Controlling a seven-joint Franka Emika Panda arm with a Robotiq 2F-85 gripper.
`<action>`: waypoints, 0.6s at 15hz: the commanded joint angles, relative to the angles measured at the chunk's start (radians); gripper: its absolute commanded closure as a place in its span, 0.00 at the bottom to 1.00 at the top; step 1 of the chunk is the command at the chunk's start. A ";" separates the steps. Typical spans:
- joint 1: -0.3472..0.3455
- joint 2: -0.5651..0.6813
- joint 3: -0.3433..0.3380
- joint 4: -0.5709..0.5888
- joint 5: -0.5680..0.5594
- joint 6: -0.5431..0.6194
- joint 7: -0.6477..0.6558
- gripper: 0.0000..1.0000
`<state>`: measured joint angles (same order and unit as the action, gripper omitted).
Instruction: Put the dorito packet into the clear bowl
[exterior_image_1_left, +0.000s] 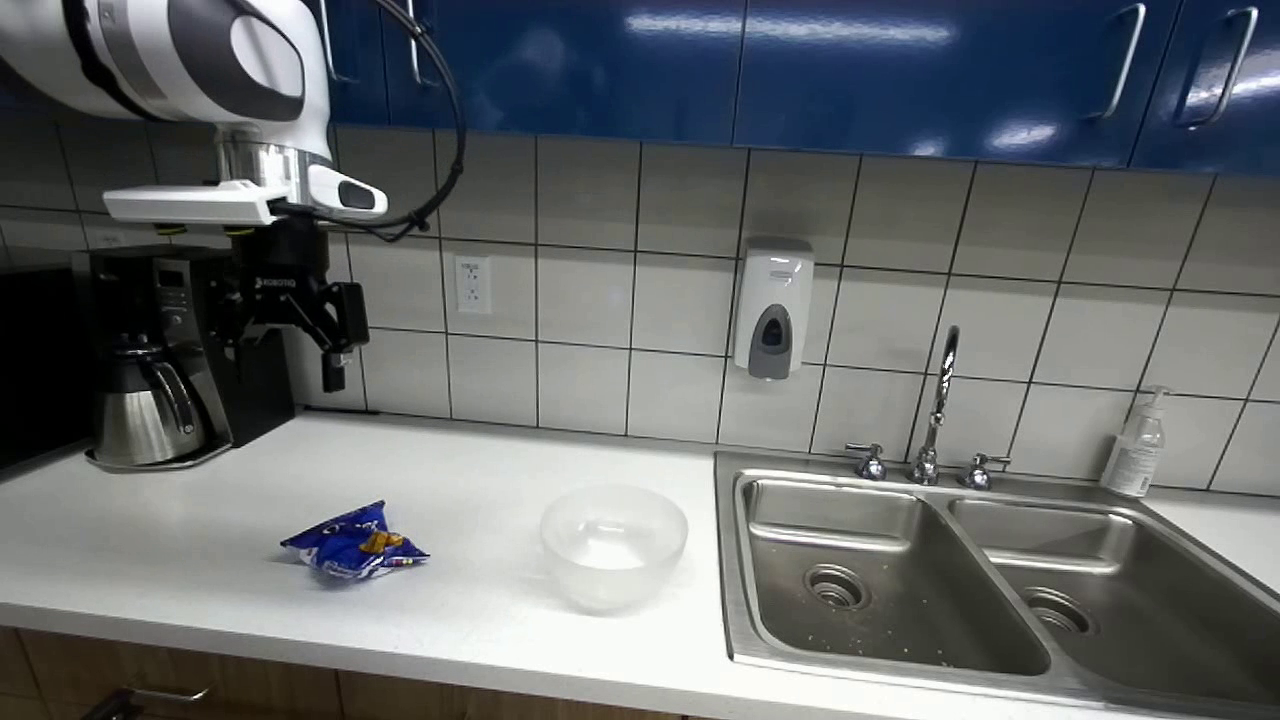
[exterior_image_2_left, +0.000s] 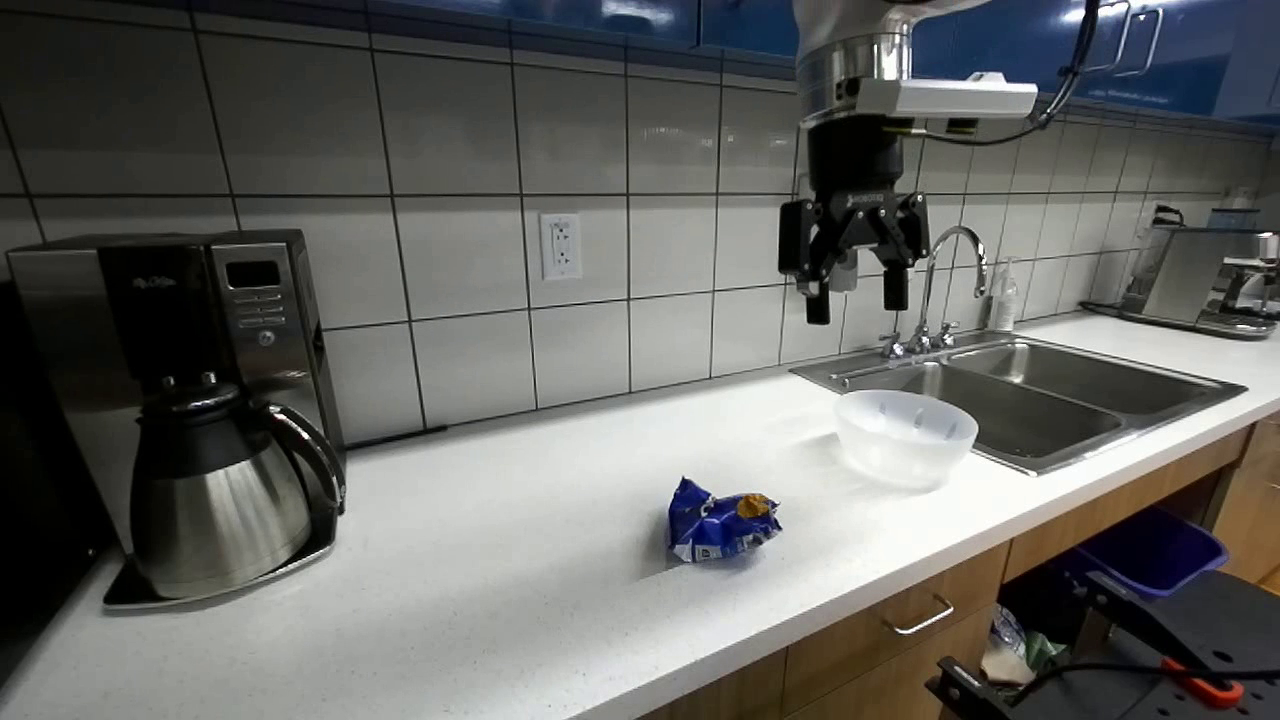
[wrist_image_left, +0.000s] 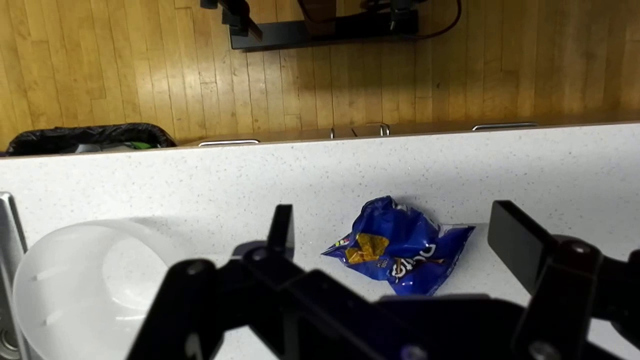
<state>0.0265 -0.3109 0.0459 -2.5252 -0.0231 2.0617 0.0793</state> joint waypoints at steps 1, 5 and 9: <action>-0.006 0.090 0.034 0.024 -0.012 0.023 0.140 0.00; -0.004 0.176 0.049 0.038 -0.006 0.051 0.310 0.00; -0.004 0.257 0.045 0.059 -0.020 0.115 0.458 0.00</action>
<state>0.0267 -0.1199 0.0824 -2.5061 -0.0235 2.1413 0.4221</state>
